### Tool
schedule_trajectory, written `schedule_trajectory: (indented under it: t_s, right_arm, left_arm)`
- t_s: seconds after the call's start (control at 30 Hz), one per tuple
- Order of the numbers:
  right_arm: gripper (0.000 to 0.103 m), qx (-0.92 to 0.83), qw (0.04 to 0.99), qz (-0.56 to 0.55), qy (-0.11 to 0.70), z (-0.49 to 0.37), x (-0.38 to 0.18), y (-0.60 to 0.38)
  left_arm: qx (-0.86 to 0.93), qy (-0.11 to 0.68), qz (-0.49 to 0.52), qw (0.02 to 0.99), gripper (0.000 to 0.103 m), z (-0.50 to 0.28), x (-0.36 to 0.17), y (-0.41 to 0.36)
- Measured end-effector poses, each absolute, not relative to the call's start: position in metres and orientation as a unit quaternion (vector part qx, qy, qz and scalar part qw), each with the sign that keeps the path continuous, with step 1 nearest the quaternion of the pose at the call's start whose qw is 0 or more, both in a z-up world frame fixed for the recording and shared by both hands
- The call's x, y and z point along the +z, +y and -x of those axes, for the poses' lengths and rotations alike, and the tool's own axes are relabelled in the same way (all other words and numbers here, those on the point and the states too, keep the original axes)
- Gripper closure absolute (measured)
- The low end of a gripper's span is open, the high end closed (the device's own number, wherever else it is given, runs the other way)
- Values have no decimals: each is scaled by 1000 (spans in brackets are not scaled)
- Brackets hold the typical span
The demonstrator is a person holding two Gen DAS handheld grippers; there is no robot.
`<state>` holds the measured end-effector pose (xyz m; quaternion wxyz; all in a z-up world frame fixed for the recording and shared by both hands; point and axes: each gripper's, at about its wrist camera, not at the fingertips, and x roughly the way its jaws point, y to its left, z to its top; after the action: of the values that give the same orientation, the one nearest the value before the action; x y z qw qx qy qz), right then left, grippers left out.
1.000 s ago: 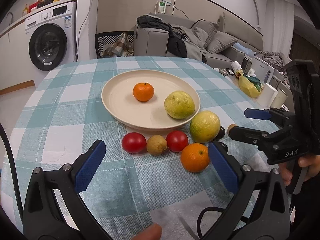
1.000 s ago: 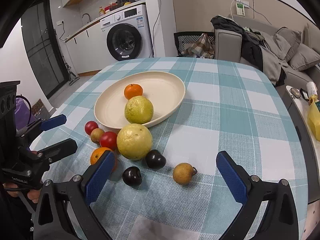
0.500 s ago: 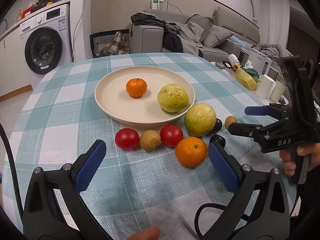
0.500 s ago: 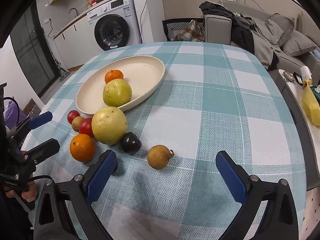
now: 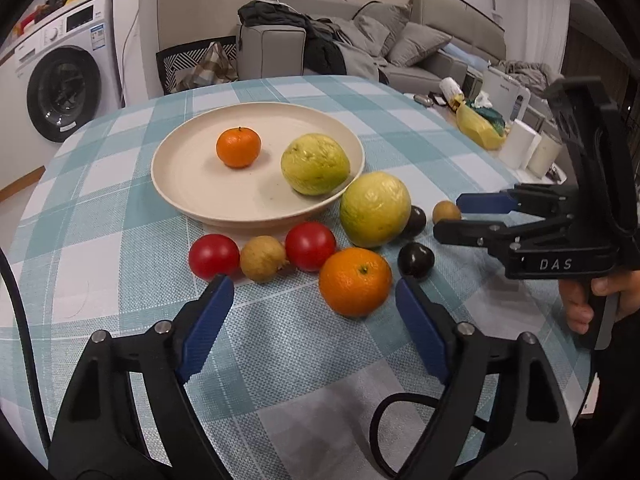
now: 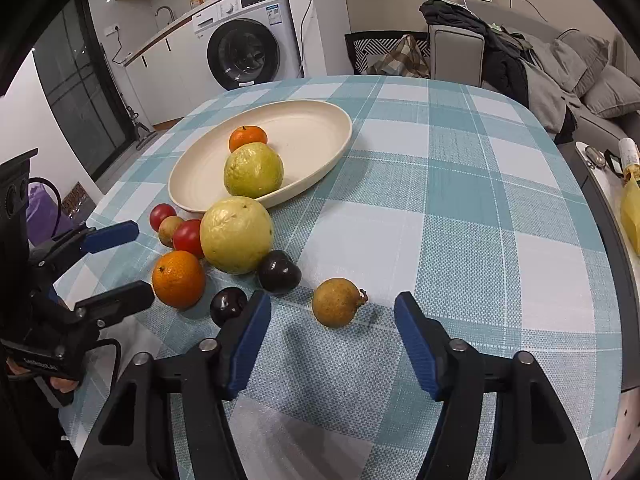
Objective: Organize fruits
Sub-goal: 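Withdraw both tools from the plate back over the loose fruit, then grasp a second orange with the left tool while the right tool grasps a small brown fruit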
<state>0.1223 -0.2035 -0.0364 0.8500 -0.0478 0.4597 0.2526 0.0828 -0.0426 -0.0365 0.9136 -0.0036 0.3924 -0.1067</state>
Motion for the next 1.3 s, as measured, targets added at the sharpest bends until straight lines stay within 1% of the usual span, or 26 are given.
schedule_trajectory:
  t_s: [0.07, 0.33, 0.4, 0.47, 0.53, 0.63, 0.8, 1.03, 1.1, 1.17, 1.3]
  right_arm:
    - [45, 254, 849, 43, 462, -123, -37, -204]
    - [47, 258, 849, 37, 460, -124, -36, -204]
    - [49, 257, 850, 39, 459, -124, -36, -204]
    - [55, 259, 849, 38, 460, -124, -38, -204]
    - [56, 258, 848, 38, 462, -124, -39, -204]
    - [57, 261, 848, 37, 461, -125, -39, -205]
    - [57, 258, 849, 41, 460, -124, -39, -204]
    - [57, 255, 850, 44, 459, -124, -39, -204]
    - [57, 256, 850, 44, 459, -124, -39, -204]
    - [57, 255, 849, 44, 461, -124, -39, -204]
    - [57, 255, 849, 45, 460, -124, -39, -204]
  left_arm:
    - [-107, 393, 0, 913, 23, -82, -37, -46]
    - [-112, 401, 3, 909, 30, -85, -40, -48]
    - [-116, 404, 13, 907, 32, -86, -41, -48]
    - [-120, 410, 14, 904, 34, -88, -42, -51]
    - [-121, 409, 6, 904, 35, -87, -42, -54]
    - [-125, 408, 7, 904, 37, -87, -42, -57]
    - [-131, 416, 2, 900, 50, -89, -44, -61]
    - [-139, 418, 11, 898, 51, -89, -45, -60]
    - [-142, 419, 11, 897, 60, -90, -45, -59]
    - [-150, 419, 13, 895, 64, -90, -45, -59]
    - [-150, 419, 13, 895, 64, -89, -45, -60]
